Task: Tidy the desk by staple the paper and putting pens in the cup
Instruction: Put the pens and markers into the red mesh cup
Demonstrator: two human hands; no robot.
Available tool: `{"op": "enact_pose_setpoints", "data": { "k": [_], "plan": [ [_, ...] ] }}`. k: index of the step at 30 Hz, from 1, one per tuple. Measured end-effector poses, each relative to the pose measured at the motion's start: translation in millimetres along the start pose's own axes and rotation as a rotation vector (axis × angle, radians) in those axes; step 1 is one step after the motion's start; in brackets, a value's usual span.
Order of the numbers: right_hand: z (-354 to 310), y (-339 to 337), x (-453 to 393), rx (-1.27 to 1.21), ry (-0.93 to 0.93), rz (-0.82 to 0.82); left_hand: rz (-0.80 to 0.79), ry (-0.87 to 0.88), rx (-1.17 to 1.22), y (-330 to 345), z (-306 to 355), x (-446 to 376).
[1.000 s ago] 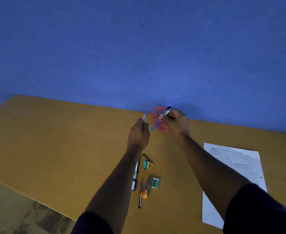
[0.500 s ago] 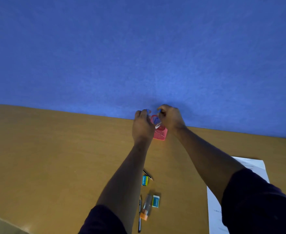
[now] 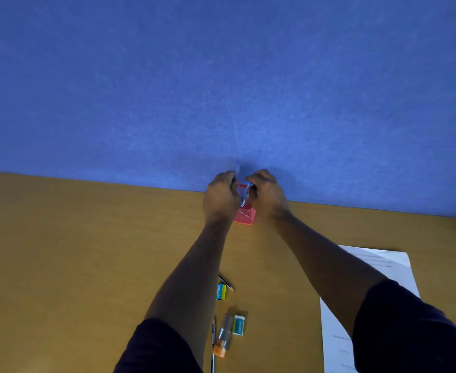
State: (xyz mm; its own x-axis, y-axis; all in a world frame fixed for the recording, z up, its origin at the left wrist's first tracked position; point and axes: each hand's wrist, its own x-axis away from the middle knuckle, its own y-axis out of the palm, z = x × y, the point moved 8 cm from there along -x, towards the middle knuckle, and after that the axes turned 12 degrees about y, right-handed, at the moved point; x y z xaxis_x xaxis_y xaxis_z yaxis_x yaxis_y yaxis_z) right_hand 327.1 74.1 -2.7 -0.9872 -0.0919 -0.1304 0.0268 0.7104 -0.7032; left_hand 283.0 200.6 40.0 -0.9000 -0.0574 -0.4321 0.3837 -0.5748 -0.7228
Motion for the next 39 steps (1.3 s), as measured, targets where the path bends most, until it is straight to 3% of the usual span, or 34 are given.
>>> {"op": "enact_pose_setpoints", "data": {
  "k": [7, 11, 15, 17, 20, 22, 25, 28, 33, 39],
  "plan": [
    [17.6, -11.4, 22.2, -0.06, 0.024, 0.026, -0.093, -0.054, -0.023, 20.5, -1.6, 9.2],
    [21.7, -13.8, 33.1, 0.035, -0.041, -0.005, -0.13, -0.153, -0.061, 29.2, -14.6, 16.2],
    [23.9, -5.2, 51.6, 0.13, -0.088, -0.071, -0.145, -0.112, -0.029, 27.9, -13.2, 24.1],
    [22.0, 5.5, 68.4, 0.114, -0.086, -0.144, -0.149, -0.04, -0.09, 21.2, -14.0, 31.2],
    [18.7, 38.5, 103.1, 0.209, -0.085, -0.391, -0.152, -0.041, -0.141, 8.4, -28.5, 49.0],
    [16.5, 60.0, 129.0, 0.296, -0.102, -0.534, -0.358, -0.109, -0.153, 16.0, -46.6, 69.0],
    [8.7, 83.1, 162.3, 0.467, -0.204, -0.601, -0.752, -0.121, -0.258, 29.4, -71.3, 112.3],
    [-4.2, 96.6, 185.0, 0.526, -0.315, -0.597, -0.894, -0.201, -0.348, 23.9, -95.4, 147.9],
    [-19.4, 109.1, 207.7, 0.649, -0.459, -0.618, -0.86, -0.383, -0.419, 3.2, -110.8, 181.4],
    [-19.3, 108.5, 214.6, 0.623, -0.393, -0.613, -0.733, -0.536, -0.346, -5.8, -110.3, 211.4]
  ]
}}
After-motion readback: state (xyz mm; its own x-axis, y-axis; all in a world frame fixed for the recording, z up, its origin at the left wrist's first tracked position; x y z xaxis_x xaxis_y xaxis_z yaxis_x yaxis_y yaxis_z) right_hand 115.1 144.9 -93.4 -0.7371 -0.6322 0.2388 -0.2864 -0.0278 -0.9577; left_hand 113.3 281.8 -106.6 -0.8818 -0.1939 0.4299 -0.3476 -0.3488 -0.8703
